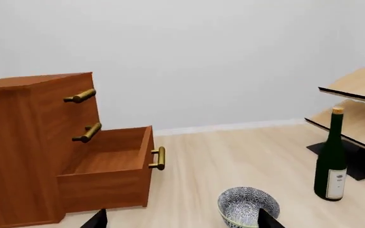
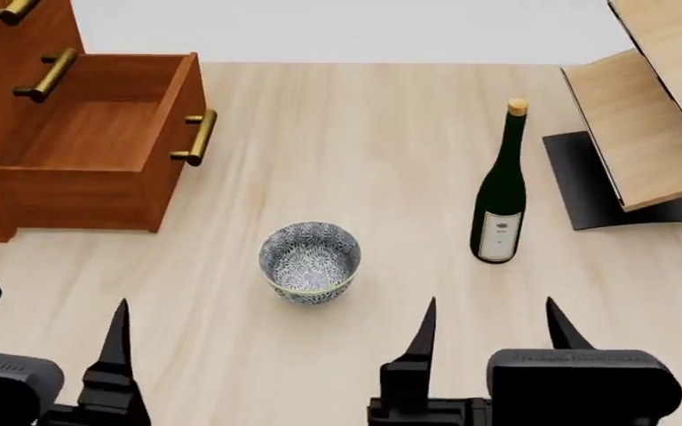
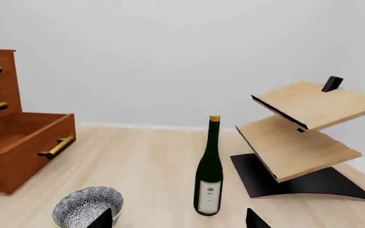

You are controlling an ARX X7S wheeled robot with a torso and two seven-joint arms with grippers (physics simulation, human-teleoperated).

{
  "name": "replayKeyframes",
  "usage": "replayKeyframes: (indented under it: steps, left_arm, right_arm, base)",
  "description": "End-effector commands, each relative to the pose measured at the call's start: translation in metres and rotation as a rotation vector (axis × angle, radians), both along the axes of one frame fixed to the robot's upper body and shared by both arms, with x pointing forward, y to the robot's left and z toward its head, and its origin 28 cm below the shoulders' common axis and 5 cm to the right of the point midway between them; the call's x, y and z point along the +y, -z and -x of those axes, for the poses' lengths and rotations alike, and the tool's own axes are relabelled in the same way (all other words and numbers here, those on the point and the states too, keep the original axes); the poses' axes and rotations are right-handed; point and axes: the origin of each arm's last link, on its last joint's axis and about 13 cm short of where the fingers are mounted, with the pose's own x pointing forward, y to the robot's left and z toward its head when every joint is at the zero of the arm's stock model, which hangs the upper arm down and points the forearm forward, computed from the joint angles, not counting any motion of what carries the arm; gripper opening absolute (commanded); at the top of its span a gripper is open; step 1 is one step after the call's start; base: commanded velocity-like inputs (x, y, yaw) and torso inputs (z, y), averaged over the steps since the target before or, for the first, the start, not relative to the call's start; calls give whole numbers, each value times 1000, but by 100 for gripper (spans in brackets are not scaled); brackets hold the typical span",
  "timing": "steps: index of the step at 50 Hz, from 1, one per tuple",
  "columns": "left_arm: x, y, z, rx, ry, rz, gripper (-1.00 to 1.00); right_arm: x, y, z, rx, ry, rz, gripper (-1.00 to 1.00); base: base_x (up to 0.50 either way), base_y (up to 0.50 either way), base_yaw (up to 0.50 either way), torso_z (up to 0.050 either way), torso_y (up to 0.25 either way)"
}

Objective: Put the wine bottle in the bottom drawer of the cabinet.

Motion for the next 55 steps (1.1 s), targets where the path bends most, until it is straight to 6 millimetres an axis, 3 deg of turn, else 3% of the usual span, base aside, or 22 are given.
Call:
replayKeyframes:
  steps: [1,11,22,29,39,43,44,46,51,53,55]
  left_arm:
    - [2,-26,3,-5,3,27,100]
    - [3,-25,3,-12,-3,25,100]
    - [9,-31,5,-21,33,48,100]
    - [47,-32,-5,-19,-130,120,100]
    - [83,-33,-10,-45,-255,274,100]
    - [102,-34,-3,-116,-315,374,100]
    - [110,-49,3,-181,-324,389,100]
    - [117,-39,5,-211,-364,408,100]
    - [144,-42,9,-315,-491,521,100]
    - [157,-56,15,-391,-536,582,100]
    - [163,-57,18,-393,-565,574,100]
  right_arm:
    - [-2,-19,-1,-8,0,-19,100]
    - [-1,-17,-1,-6,-6,-15,100]
    - [-1,-20,2,-28,-6,-2,100]
    - [-2,-27,6,-47,-15,9,100]
    - [-4,-33,5,-63,10,21,100]
    - [-7,-35,6,-71,19,15,100]
    - [-7,-36,6,-73,20,19,100]
    - [-7,-37,6,-73,19,20,100]
    - [-8,-41,8,-81,24,21,100]
    - [-11,-43,8,-83,32,24,100]
    - [-11,-43,8,-88,33,23,100]
  base:
    - [0,0,0,50,4]
    - [0,0,0,50,16]
    - [0,0,0,1,0]
    - [0,0,0,0,0]
    - [0,0,0,0,0]
    - [0,0,0,0,0]
    - [0,0,0,0,0]
    - [0,0,0,0,0]
    - [0,0,0,0,0]
    - [0,0,0,0,0]
    - [0,0,0,0,0]
